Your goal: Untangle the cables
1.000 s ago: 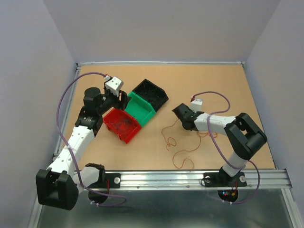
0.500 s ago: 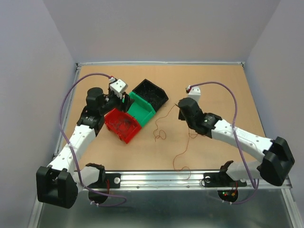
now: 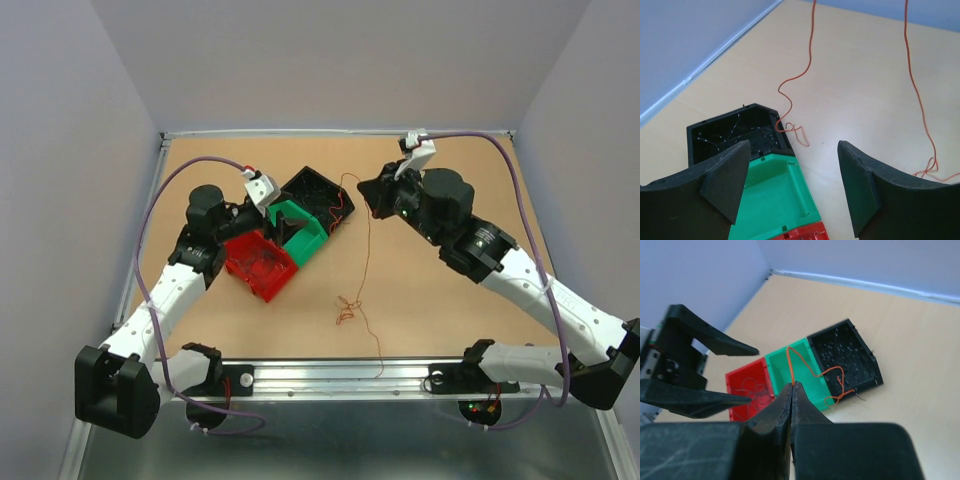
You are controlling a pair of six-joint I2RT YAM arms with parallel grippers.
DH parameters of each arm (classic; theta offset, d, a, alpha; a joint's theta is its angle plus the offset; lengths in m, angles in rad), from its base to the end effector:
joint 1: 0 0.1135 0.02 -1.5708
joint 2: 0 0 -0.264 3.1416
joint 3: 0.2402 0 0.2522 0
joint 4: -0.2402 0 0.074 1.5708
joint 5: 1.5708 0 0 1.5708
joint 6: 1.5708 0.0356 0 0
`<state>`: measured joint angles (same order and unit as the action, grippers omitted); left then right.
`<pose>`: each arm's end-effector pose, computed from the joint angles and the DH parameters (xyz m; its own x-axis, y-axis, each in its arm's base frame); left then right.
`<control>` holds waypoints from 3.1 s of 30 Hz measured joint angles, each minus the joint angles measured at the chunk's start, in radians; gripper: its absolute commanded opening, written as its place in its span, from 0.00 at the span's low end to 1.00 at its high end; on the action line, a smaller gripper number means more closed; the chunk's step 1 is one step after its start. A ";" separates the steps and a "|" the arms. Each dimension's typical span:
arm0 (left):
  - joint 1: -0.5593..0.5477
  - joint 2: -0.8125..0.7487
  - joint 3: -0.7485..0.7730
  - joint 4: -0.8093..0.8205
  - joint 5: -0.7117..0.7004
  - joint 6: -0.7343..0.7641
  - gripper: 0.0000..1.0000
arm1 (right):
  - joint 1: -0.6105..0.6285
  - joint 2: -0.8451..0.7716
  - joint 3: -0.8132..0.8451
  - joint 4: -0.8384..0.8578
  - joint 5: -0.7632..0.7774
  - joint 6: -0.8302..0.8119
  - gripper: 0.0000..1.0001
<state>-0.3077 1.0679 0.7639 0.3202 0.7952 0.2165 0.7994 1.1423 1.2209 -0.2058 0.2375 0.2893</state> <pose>0.2242 -0.0979 0.3303 0.2068 0.0921 -0.9740 0.8683 0.4416 0.2261 0.1855 0.1788 0.4189 -0.2371 0.1539 -0.9592 -0.4867 0.8357 0.2544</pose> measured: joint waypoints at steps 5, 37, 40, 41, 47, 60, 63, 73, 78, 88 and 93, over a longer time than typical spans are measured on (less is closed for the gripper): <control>0.000 0.012 0.043 0.047 0.087 -0.050 0.86 | 0.000 0.061 0.148 0.007 -0.089 -0.023 0.01; -0.183 0.517 0.291 0.170 -0.151 -0.199 0.00 | 0.000 0.392 0.813 0.010 -0.201 -0.065 0.01; -0.144 0.483 0.291 0.164 -0.116 -0.224 0.00 | 0.000 0.391 0.811 0.012 -0.183 -0.066 0.01; -0.125 0.467 0.291 0.160 -0.102 -0.230 0.00 | 0.000 0.390 0.807 0.013 -0.176 -0.066 0.01; 0.032 0.349 0.358 0.065 0.023 -0.288 0.00 | 0.000 0.371 0.732 0.041 -0.150 -0.080 0.01; 0.069 0.305 0.489 -0.084 0.139 -0.278 0.00 | 0.000 0.371 0.354 0.208 -0.175 -0.051 0.01; 0.094 0.354 0.488 -0.102 0.144 -0.262 0.00 | 0.000 0.371 0.282 0.253 -0.190 -0.031 0.01; 0.113 0.458 0.425 -0.172 0.103 -0.092 0.00 | 0.000 0.369 -0.041 0.444 -0.283 0.077 0.01; 0.113 0.562 0.420 -0.269 0.047 0.085 0.00 | 0.000 0.391 -0.126 0.506 -0.335 0.137 0.01; 0.113 0.628 0.377 -0.496 -0.146 0.349 0.00 | 0.000 0.598 -0.126 0.552 -0.332 0.182 0.01; 0.110 0.606 0.376 -0.560 -0.224 0.406 0.24 | 0.000 0.711 -0.077 0.521 -0.283 0.175 0.00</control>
<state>-0.1974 1.6737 1.1400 -0.2401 0.5716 0.6224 0.7998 1.8538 1.1439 0.3153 -0.0460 0.4648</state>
